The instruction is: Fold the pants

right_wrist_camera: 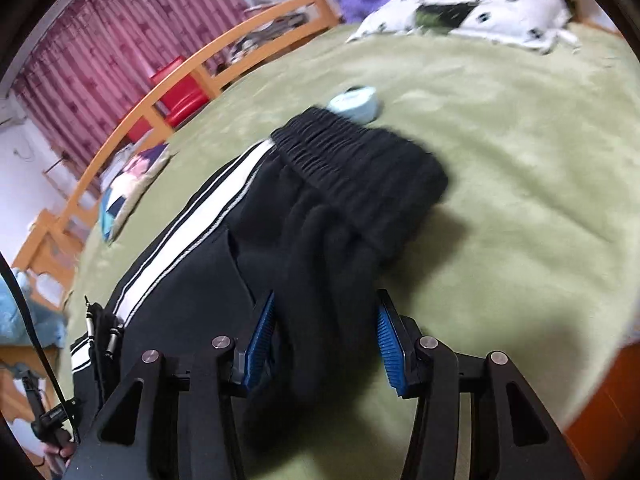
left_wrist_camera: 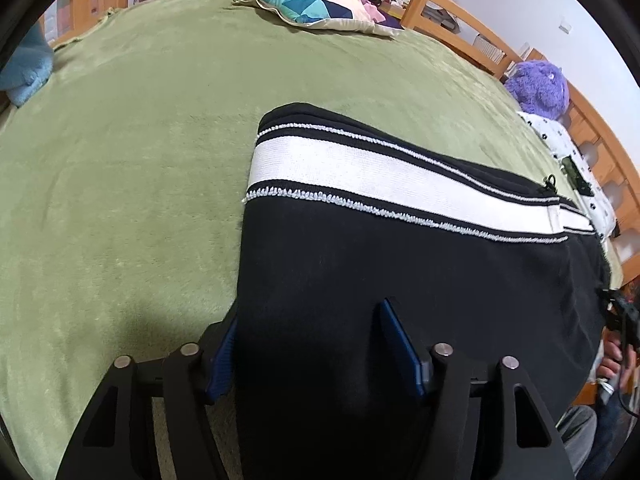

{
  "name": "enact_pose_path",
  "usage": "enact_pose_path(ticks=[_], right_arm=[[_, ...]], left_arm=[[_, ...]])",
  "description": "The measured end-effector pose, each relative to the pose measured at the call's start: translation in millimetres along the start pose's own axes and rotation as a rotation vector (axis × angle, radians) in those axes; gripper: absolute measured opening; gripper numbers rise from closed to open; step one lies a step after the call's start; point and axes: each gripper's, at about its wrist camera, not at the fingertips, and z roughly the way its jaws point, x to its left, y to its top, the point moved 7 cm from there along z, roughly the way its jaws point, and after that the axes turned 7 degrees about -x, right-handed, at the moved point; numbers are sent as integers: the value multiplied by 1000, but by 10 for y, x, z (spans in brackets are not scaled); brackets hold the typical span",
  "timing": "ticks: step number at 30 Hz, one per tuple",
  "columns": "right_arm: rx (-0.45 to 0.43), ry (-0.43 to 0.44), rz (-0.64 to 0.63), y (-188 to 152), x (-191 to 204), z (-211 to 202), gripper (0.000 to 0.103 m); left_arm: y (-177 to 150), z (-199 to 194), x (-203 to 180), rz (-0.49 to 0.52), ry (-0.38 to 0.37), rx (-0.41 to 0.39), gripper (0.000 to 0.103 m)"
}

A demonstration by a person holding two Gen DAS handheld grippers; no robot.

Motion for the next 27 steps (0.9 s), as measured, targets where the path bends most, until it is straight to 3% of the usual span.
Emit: enact_pose_path(ticks=[4, 5, 7, 9, 15, 21, 27], right_arm=[[11, -1, -4, 23, 88, 253, 53], [5, -18, -17, 35, 111, 255, 50], [-32, -72, -39, 59, 141, 196, 26], [-64, -62, -52, 85, 230, 88, 17], [-192, -86, -148, 229, 862, -382, 14], [-282, -11, -188, 371, 1723, -757, 14], [-284, 110, -230, 297, 2525, -867, 14]], left_arm=[[14, -24, 67, -54, -20, -31, 42], [12, -22, 76, -61, -23, -33, 36], [30, -63, 62, -66, -38, -47, 24], [73, -145, 10, -46, -41, -75, 13], [244, -517, -47, -38, -64, -164, 10], [345, -798, 136, -69, -98, -199, 10], [415, -1136, 648, -75, 0, -248, 10]])
